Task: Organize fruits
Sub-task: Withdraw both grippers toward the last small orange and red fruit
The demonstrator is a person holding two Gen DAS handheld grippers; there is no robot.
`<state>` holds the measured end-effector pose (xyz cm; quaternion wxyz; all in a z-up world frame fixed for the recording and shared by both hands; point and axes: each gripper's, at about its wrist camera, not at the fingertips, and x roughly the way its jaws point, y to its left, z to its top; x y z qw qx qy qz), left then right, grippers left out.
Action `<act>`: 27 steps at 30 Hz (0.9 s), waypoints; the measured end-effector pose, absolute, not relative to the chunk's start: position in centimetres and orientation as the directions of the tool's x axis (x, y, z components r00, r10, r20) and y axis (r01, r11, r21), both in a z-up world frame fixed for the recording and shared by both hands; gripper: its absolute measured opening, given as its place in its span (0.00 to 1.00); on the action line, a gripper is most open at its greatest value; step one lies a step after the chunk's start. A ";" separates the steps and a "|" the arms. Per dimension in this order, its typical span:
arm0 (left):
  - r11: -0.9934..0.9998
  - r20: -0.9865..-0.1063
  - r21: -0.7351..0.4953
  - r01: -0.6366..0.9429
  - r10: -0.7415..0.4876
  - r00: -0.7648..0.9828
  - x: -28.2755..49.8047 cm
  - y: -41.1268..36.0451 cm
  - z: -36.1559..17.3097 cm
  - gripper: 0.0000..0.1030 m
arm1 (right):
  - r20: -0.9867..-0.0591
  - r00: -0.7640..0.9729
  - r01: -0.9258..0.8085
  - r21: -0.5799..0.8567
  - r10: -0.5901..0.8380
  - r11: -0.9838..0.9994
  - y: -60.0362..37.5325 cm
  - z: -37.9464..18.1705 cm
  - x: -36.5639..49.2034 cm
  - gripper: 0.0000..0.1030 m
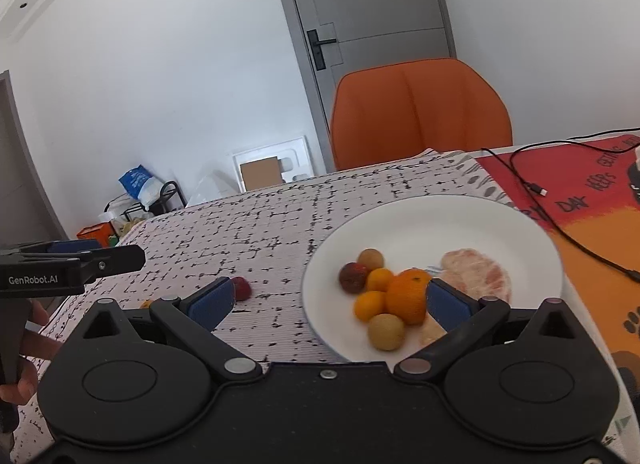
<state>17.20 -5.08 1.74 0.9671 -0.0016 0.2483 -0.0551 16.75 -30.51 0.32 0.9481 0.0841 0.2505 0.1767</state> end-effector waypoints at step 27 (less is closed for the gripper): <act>0.990 -0.555 -0.109 0.086 -0.133 0.821 17.3 -1.5 -2.4 0.84 | -0.495 0.725 -0.424 0.227 0.479 0.876 -24.9 -0.2 18.1 1.00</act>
